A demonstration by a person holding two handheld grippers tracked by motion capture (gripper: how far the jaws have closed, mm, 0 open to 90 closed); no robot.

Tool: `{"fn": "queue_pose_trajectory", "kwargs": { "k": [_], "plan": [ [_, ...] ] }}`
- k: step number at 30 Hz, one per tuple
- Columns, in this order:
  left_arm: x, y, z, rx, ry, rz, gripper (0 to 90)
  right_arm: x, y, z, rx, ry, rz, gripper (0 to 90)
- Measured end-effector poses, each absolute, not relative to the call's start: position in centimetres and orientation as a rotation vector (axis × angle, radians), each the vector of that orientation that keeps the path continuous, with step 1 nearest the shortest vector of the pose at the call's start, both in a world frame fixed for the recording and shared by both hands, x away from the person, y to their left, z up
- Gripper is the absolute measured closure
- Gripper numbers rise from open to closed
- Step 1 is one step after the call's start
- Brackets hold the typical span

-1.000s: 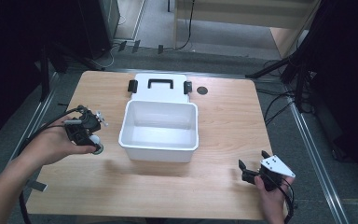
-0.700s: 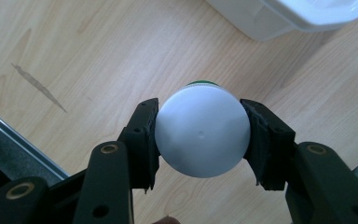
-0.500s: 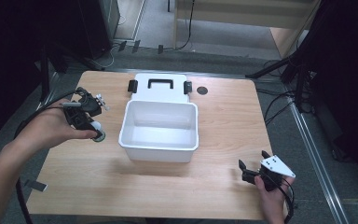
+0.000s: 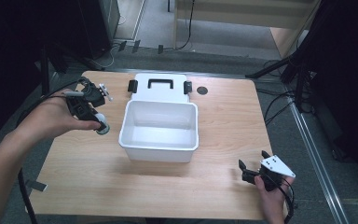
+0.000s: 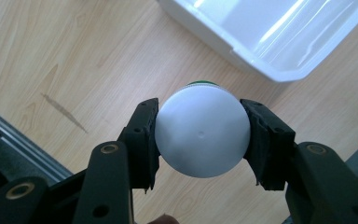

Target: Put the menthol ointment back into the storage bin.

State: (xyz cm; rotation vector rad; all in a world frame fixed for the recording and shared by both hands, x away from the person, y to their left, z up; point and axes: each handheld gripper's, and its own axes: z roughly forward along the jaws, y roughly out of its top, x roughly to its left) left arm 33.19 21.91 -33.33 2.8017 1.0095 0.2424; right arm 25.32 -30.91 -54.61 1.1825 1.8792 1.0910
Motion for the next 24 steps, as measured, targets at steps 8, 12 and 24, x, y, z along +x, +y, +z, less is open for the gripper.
{"fn": "queue_pose_trajectory", "kwargs": {
  "k": [8,12,24],
  "plan": [
    [33.8,20.5,-32.0,2.808,0.976,0.253,51.1,25.3,-30.9,-54.6,1.181,1.879,1.092,6.5],
    [33.9,20.1,-31.7,2.8,0.958,0.233,51.0,25.3,-30.9,-54.6,1.18,1.879,1.094,6.5],
    [34.6,17.6,-31.3,2.825,0.885,0.23,51.0,25.3,-30.9,-54.6,1.178,1.878,1.096,6.5]
  ]
}}
